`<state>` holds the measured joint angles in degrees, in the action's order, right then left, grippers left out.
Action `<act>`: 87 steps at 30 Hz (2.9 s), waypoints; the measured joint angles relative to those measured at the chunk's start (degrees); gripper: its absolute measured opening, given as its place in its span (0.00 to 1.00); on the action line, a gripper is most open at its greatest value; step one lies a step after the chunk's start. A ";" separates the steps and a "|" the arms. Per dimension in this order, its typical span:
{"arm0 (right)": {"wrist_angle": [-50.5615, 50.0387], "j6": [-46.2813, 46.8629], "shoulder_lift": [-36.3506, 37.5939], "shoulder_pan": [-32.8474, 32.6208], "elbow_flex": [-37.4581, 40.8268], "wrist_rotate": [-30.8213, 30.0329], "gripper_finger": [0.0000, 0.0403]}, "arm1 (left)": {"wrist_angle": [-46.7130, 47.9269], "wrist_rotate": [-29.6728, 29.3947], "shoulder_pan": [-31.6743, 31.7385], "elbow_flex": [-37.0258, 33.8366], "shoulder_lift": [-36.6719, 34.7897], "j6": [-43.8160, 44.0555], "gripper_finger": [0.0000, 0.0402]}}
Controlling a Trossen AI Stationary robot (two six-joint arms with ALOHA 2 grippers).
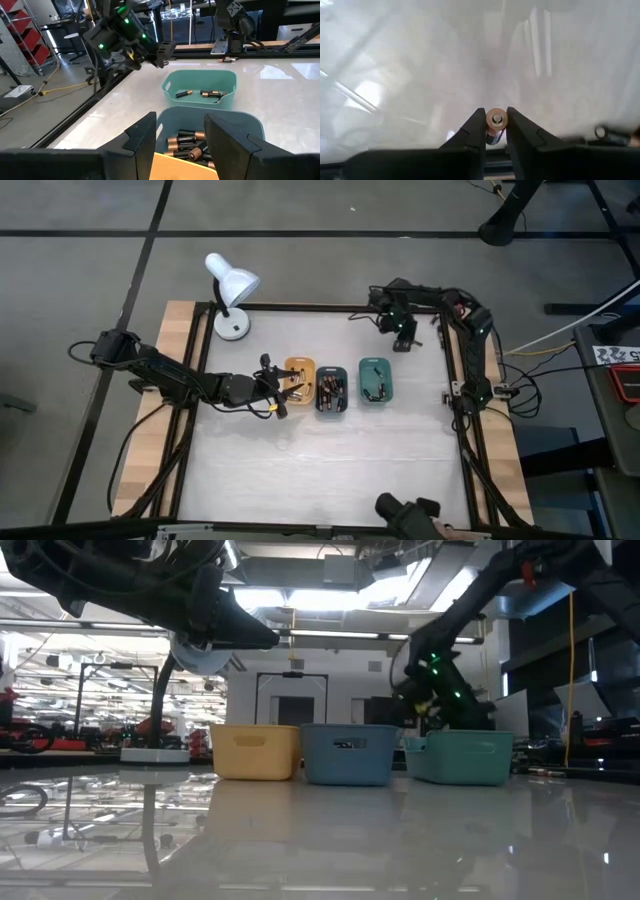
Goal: Sort batteries
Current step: Put the black battery into the blue bin
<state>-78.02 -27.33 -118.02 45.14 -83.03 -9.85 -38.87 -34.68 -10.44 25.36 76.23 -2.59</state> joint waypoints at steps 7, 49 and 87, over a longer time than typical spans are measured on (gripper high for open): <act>-3.44 -0.04 0.04 -5.23 -8.22 5.35 0.13 | 0.07 0.00 -0.02 0.00 0.00 -0.59 0.39; 20.88 4.19 0.81 -33.88 -21.13 18.16 0.37 | 0.31 0.00 -0.02 0.00 0.00 -0.81 0.39; -5.87 19.94 4.87 13.85 -15.03 4.99 0.48 | 0.70 0.00 -0.01 0.02 -0.02 -0.83 0.39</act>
<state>-83.90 -7.40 -113.14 59.00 -98.07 -4.86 -38.17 -34.68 -10.44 25.39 76.20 -3.42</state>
